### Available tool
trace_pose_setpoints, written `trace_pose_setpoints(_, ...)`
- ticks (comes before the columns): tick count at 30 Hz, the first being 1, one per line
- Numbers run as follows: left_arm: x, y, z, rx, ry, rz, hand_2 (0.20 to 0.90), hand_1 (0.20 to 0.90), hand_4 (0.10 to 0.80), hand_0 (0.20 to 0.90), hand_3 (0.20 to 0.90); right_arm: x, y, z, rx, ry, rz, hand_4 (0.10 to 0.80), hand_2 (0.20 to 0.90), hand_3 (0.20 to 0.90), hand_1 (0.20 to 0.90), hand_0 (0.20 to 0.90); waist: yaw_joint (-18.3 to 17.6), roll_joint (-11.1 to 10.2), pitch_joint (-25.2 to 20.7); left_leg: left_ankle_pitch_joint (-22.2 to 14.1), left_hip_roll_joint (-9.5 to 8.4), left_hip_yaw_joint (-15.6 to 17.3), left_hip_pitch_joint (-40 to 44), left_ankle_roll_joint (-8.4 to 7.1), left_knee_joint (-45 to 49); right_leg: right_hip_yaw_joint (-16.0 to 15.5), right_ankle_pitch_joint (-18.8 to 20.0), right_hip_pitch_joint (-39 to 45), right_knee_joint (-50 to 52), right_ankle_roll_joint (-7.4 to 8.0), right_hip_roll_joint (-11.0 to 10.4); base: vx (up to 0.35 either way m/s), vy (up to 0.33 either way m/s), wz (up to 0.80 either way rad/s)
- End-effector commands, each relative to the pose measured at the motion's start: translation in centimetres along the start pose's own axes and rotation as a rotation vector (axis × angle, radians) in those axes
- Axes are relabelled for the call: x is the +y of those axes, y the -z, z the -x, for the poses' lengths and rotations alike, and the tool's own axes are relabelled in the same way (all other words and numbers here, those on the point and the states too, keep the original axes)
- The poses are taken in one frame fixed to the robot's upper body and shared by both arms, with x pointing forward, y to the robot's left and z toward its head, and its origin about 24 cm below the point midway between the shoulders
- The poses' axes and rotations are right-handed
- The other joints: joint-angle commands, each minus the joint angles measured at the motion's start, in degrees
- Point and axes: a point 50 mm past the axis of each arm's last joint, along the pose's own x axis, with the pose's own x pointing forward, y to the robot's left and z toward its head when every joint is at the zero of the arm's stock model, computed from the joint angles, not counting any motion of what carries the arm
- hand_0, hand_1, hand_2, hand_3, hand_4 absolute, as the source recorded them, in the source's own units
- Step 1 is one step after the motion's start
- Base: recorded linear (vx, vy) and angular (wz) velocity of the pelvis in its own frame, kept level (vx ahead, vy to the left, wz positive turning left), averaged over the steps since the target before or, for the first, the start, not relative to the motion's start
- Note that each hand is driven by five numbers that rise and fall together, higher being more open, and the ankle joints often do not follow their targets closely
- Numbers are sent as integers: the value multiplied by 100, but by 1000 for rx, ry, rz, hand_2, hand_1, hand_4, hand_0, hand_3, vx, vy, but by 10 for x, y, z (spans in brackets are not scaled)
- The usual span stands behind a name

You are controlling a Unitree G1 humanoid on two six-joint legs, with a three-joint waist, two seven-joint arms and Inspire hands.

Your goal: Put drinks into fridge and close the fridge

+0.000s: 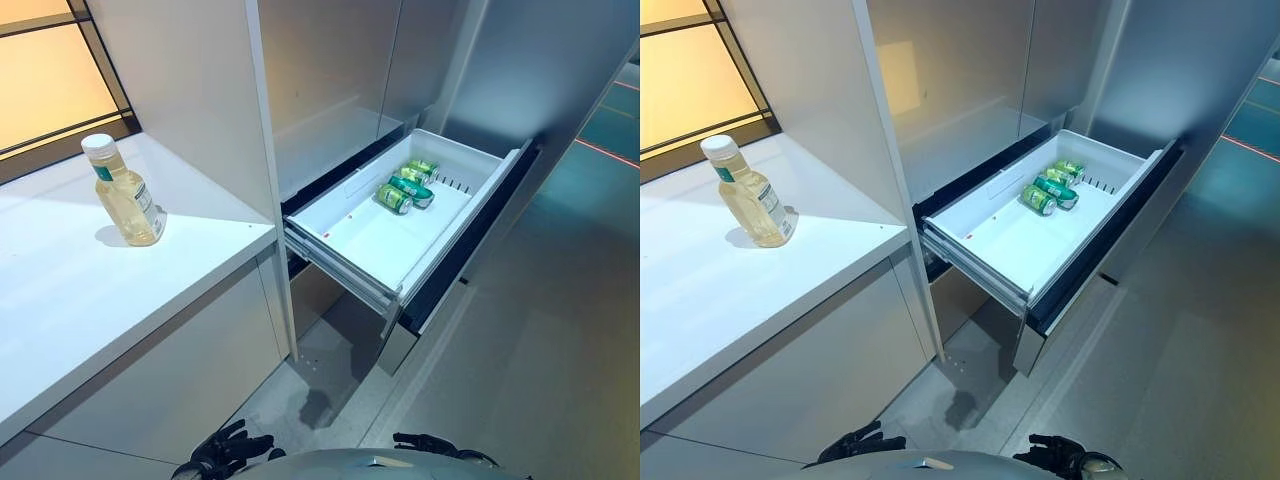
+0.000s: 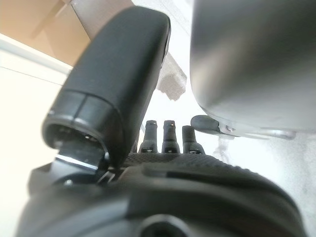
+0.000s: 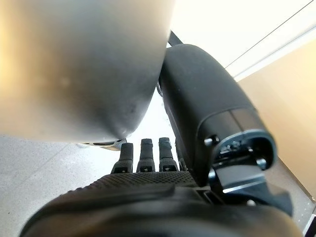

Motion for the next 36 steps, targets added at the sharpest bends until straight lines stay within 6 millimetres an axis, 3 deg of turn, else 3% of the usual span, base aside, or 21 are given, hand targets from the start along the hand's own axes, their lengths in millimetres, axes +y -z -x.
trace_pose_setpoints(1, -27, -22, -9, -65, 84, 11, 900, 900, 800, 900, 900, -3, 12, 1, 60, -25, 26, 800, 900, 900, 900, 900, 82, 97, 22, -933, -270, 152, 302, 236, 55, 56, 8, -408, 225, 146, 183, 0, 0, 0)
trace_pose_setpoints(20, -34, -27, -9, -88, 146, -39, 900, 900, 800, 900, 900, -1, 11, 1, 63, -51, 33, 800, 900, 900, 900, 900, 75, 95, 23, -946, -264, 172, 330, 244, 44, 55, 9, -399, 225, 150, 184, 0, 0, 0)
trace_pose_setpoints(27, -44, -38, -8, -165, 224, -245, 900, 900, 800, 900, 900, -2, 10, 2, 68, -51, 49, 800, 900, 900, 900, 900, 51, 112, 31, -951, -262, 188, 346, 238, 38, 77, 11, -397, 223, 161, 191, 0, 0, 0)
trace_pose_setpoints(36, -76, -85, 1, -457, 298, -688, 900, 900, 800, 900, 900, -7, 4, 3, 63, -54, 117, 800, 900, 900, 900, 900, -44, 159, 64, -958, -221, 277, 352, 213, 38, 152, 9, -447, 264, 205, 214, -8, 7, -2)
